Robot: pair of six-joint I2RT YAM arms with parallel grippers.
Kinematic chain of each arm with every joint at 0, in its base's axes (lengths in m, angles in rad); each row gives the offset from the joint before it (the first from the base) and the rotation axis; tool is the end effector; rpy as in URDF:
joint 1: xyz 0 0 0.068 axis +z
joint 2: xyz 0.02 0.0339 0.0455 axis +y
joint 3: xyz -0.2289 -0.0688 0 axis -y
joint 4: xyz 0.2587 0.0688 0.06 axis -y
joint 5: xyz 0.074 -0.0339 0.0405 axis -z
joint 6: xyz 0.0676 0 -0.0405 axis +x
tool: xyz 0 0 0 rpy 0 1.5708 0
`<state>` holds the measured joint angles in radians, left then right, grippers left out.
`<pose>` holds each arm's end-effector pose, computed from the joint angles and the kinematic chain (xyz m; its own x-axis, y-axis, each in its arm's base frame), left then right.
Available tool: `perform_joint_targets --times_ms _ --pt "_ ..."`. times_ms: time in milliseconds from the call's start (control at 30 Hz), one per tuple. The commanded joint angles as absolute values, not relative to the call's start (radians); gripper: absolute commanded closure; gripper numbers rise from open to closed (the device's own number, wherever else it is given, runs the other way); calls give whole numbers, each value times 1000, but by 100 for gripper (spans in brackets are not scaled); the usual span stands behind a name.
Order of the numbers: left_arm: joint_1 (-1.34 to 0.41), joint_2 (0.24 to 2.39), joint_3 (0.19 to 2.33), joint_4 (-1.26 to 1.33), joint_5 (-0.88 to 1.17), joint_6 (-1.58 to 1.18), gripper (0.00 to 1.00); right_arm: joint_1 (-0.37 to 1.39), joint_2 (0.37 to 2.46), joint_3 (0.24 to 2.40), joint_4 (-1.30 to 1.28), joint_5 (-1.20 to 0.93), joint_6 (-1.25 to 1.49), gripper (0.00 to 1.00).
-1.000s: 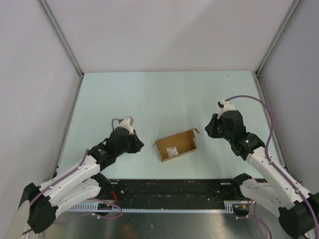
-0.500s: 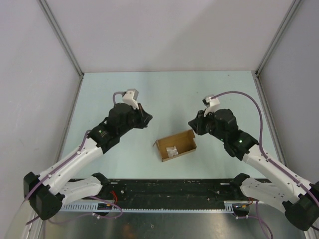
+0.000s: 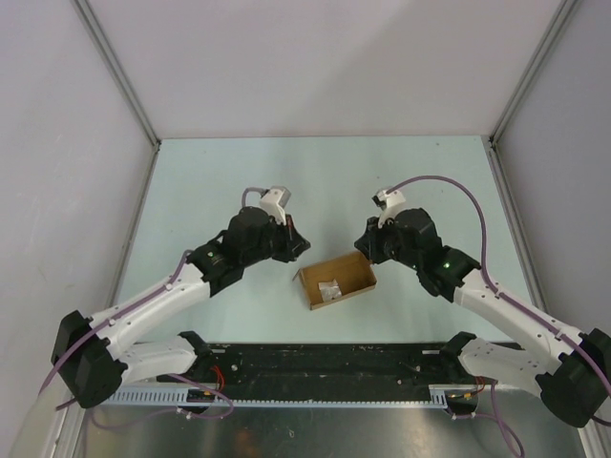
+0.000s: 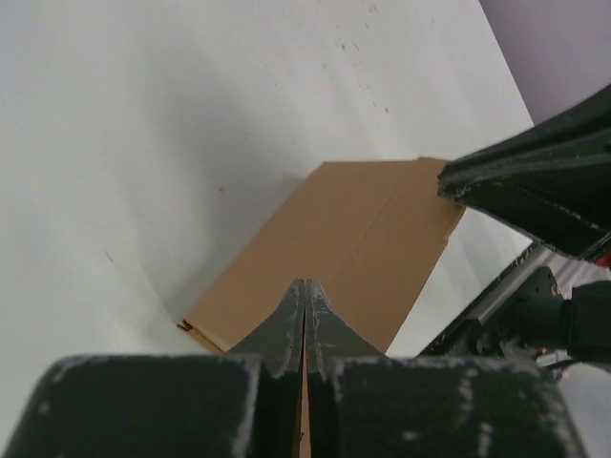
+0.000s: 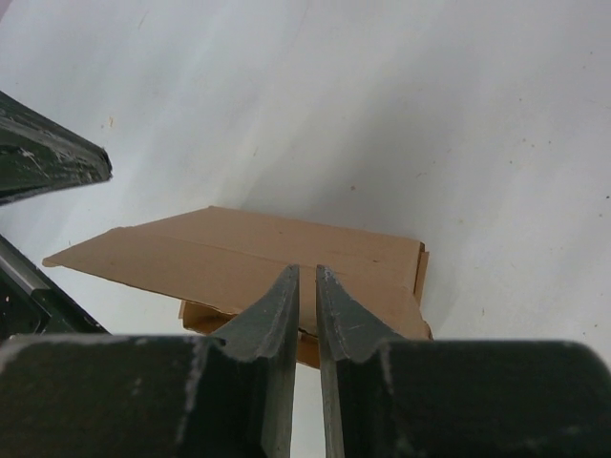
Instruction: Fold the paper box
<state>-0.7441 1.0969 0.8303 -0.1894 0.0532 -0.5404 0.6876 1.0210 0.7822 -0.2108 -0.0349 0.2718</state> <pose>0.2241 -0.2112 0.2446 -0.6438 -0.1056 -0.7578 0.4434 0.7557 -0.4820 0.2253 0.1881 0.2443 -0.5003 -0.0637 -0.8635 -0.5442 0.7988 0.2564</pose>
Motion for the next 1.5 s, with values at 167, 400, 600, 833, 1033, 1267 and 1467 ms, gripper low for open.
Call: perform_joint_targets --times_ms 167,400,600,833,1033,1267,1467 --pt "-787 1121 753 -87 161 -535 100 703 1019 827 -281 -20 255 82" --pt "-802 1115 710 -61 169 -552 100 716 1011 824 -334 -15 259 82" --pt "-813 1111 692 -52 170 -561 100 722 1005 811 -373 -12 262 82" --pt "-834 1114 663 -41 164 -572 100 724 983 785 -388 -12 270 82" --pt "-853 1114 626 -28 156 -584 100 726 982 775 -399 -21 268 82" --pt "-871 1112 583 -9 150 -600 100 724 992 756 -410 -41 270 82" --pt "-879 1118 555 -5 150 -607 100 724 1022 742 -413 -60 276 82"
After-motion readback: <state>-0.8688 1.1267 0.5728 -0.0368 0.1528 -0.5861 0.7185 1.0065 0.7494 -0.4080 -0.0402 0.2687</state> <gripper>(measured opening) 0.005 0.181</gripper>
